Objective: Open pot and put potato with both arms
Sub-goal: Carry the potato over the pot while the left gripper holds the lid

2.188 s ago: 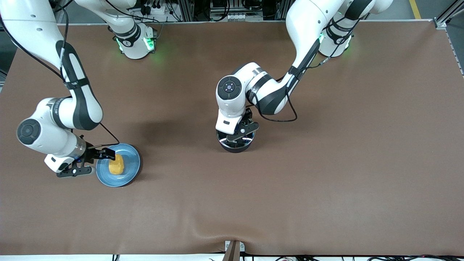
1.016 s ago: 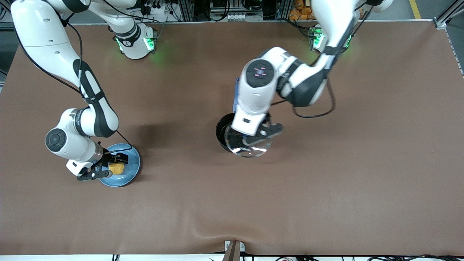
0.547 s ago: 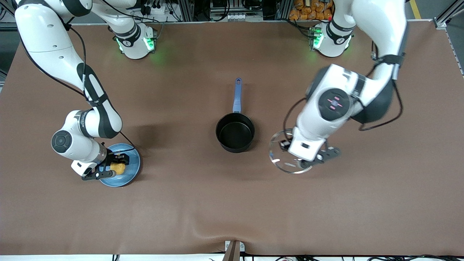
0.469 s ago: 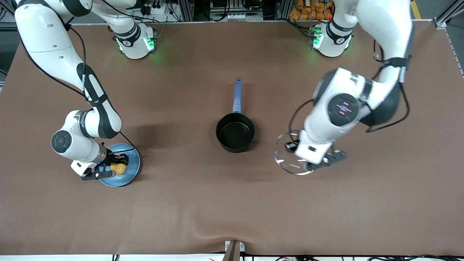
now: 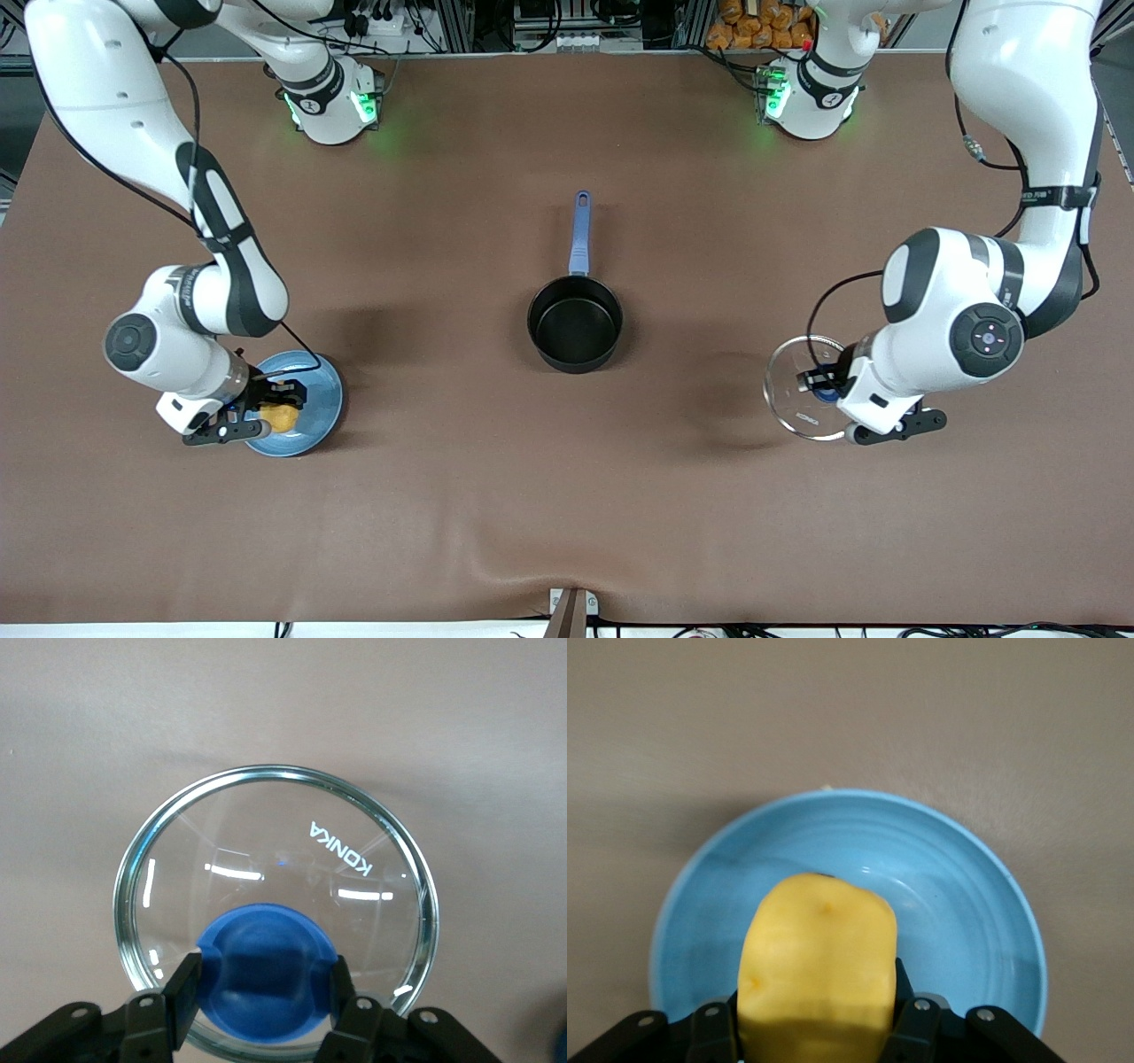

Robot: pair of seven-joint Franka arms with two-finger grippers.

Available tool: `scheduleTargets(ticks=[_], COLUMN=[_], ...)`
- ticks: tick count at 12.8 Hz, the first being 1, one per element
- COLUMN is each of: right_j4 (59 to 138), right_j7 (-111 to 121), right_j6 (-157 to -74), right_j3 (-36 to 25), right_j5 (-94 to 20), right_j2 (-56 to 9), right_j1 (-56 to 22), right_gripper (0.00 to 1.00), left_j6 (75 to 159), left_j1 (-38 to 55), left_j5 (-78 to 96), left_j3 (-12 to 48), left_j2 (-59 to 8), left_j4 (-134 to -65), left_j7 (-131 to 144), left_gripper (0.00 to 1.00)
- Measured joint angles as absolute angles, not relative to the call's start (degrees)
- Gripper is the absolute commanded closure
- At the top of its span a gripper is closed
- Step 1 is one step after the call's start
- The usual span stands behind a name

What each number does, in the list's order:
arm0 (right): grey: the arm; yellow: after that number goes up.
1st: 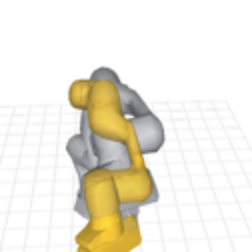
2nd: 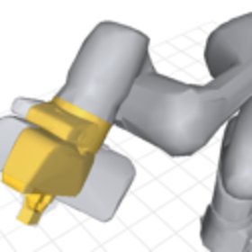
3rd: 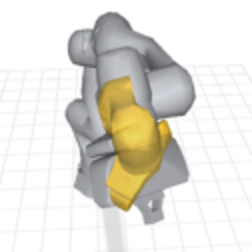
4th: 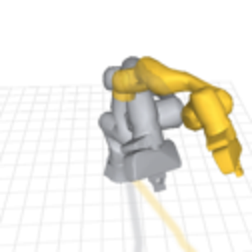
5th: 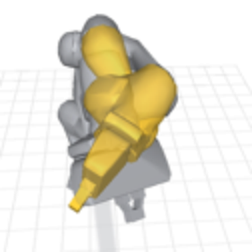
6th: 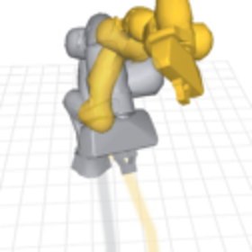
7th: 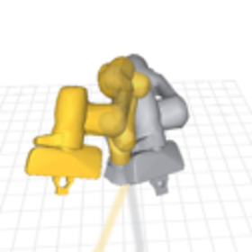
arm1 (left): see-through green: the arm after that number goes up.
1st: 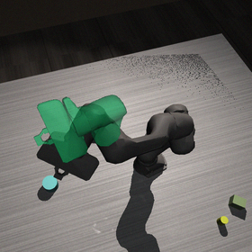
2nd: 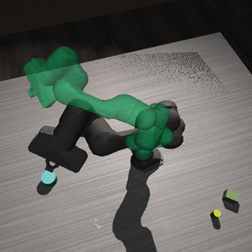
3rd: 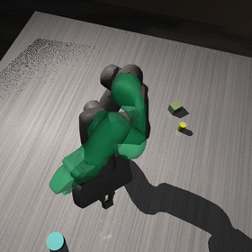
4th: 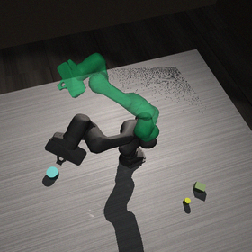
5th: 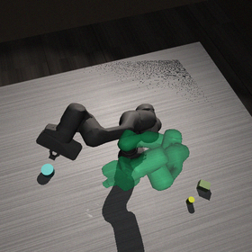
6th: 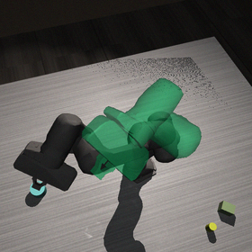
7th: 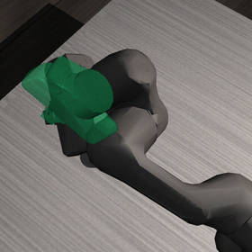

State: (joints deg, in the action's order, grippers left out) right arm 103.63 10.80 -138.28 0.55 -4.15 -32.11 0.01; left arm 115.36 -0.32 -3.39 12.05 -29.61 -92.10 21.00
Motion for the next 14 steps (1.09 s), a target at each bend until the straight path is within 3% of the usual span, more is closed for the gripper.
scheduleTargets(ticks=[4, 8, 14], right_j4=[103.3, 102.1, 97.9], right_j7=[2.7, -20.3, -45.4], right_j6=[-132.8, -133.0, -134.1], right_j3=[1.0, 1.3, 0.9], right_j5=[-4.4, -4.4, -1.3], right_j2=[-24.3, -22.7, -26.0], right_j1=[-6.3, -19.5, -35.8], right_gripper=[0.95, 0.95, 0.95], left_j6=[127.8, 140.2, 143.0], left_j1=[-3.4, -6.1, -6.5], left_j5=[-3.4, -3.4, -3.4], left_j3=[12.2, 12.3, 12.3], left_j2=[-24.4, -21.0, -21.5], left_j4=[-107.4, -119.4, -123.1], left_j7=[14.6, 10.5, 9.0], left_gripper=[1.00, 1.00, 1.00])
